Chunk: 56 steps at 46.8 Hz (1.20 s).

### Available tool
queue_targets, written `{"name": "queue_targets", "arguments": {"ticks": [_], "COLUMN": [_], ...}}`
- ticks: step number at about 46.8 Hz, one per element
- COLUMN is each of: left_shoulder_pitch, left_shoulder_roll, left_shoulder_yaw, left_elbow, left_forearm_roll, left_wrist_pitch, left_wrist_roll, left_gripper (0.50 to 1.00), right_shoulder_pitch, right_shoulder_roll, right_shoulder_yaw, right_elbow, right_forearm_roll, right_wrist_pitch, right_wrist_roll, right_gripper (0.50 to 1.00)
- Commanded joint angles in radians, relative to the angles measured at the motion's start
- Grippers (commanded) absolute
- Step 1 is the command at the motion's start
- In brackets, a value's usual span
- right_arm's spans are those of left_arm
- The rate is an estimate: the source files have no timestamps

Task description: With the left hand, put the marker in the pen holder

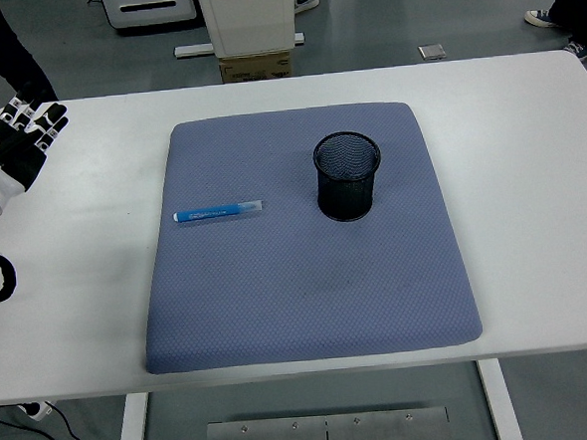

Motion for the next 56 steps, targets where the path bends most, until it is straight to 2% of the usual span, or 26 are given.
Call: {"name": "queue_targets", "arguments": {"ticks": [1,13,18,26,27,28,31,40,41,50,51,56], "left_shoulder_pitch": [0.000,-0.008,-0.043,-0.112,-0.147,-0.147,-0.216,-0.299,-0.331,-0.413,-0.438,-0.483], "left_shoulder_roll": [0.007,0.003,-0.006,-0.004,-0.004,-0.004,-0.007,-0.010,-0.010,-0.016,-0.020,-0.039], "left_shoulder_yaw": [0.002,0.009,0.043,0.181,0.248,0.249,0.360,0.469,0.520,0.626,0.659,0.718], "left_elbow": [0.000,-0.003,-0.006,-0.012,-0.012,-0.012,-0.020,-0.086,-0.124,-0.228,-0.262,-0.276], "left_forearm_roll": [0.029,0.099,0.133,0.153,0.153,0.153,0.170,0.236,0.248,0.322,0.367,0.418], "left_wrist_pitch": [-0.001,0.005,0.017,0.036,0.057,0.057,0.085,0.154,0.180,0.186,0.188,0.200], "left_wrist_roll": [0.004,0.009,0.018,0.019,0.019,0.019,0.019,0.019,0.019,0.019,0.019,0.019], "left_gripper": [1.000,1.000,1.000,1.000,1.000,1.000,1.000,1.000,1.000,1.000,1.000,1.000], "right_shoulder_pitch": [0.000,0.000,0.000,0.000,0.000,0.000,0.000,0.000,0.000,0.000,0.000,0.000], "right_shoulder_roll": [0.000,0.000,0.000,0.000,0.000,0.000,0.000,0.000,0.000,0.000,0.000,0.000], "right_shoulder_yaw": [0.000,0.000,0.000,0.000,0.002,0.002,0.000,0.000,0.000,0.000,0.000,0.000], "right_elbow": [0.000,0.000,0.000,0.000,0.000,0.000,0.000,0.000,0.000,0.000,0.000,0.000], "right_forearm_roll": [0.000,0.000,0.000,0.000,0.000,0.000,0.000,0.000,0.000,0.000,0.000,0.000], "right_wrist_pitch": [0.000,0.000,0.000,0.000,0.000,0.000,0.000,0.000,0.000,0.000,0.000,0.000], "right_wrist_roll": [0.000,0.000,0.000,0.000,0.000,0.000,0.000,0.000,0.000,0.000,0.000,0.000], "right_gripper": [1.000,1.000,1.000,1.000,1.000,1.000,1.000,1.000,1.000,1.000,1.000,1.000]}}
